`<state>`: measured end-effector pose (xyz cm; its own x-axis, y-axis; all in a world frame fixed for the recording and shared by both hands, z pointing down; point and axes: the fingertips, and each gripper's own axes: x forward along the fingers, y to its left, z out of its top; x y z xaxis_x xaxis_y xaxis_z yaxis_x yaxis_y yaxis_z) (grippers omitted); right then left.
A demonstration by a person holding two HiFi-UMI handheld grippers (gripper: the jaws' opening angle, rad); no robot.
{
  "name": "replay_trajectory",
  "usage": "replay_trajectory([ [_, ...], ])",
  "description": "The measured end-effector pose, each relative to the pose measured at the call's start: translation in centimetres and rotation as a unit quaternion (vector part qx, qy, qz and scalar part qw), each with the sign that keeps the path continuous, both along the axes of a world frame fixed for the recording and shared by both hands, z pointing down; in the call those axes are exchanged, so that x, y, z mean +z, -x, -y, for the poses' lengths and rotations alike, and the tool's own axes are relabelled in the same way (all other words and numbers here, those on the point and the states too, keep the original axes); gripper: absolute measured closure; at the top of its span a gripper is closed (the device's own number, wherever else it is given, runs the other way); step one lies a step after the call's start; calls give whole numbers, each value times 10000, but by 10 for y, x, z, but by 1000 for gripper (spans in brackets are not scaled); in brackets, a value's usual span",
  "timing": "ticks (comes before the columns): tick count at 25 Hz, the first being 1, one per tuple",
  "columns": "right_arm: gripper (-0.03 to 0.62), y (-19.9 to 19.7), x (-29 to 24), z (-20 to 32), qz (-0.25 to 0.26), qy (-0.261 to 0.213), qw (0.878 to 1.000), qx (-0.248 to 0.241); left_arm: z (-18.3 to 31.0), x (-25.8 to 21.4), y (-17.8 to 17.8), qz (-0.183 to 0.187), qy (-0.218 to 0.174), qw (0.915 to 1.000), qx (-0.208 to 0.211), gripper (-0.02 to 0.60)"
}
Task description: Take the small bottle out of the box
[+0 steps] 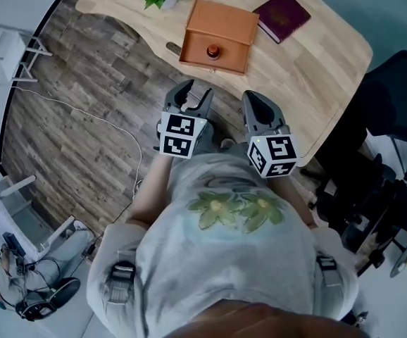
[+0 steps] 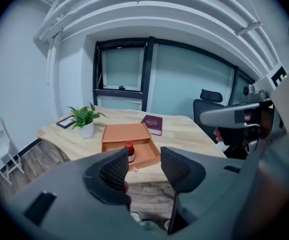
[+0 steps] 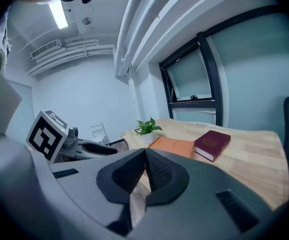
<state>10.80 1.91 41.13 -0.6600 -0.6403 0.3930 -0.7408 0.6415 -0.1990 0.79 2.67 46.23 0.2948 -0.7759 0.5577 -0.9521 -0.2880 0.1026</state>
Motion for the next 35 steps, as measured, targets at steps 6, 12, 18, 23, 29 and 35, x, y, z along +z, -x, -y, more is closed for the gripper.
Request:
replay_trajectory([
  [6, 585, 13, 8, 30, -138, 27, 9998, 155, 31, 20, 15, 207, 134, 9994, 233, 399],
  [12, 585, 30, 8, 50, -187, 32, 9996, 231, 56, 53, 20, 469, 385, 9965, 574, 374],
  [18, 585, 39, 12, 62, -229, 85, 9992, 319, 76, 79, 22, 670, 630, 9918, 885, 371],
  [23, 585, 42, 15, 70, -240, 109, 9985, 485, 89, 98, 23, 872, 758, 9861, 1195, 371],
  [29, 585, 43, 19, 78, -243, 134, 9968, 749, 100, 113, 22, 985, 940, 9783, 1565, 371],
  [35, 585, 45, 23, 86, -237, 155, 9945, 1011, 112, 127, 20, 1126, 1099, 9673, 1991, 371],
])
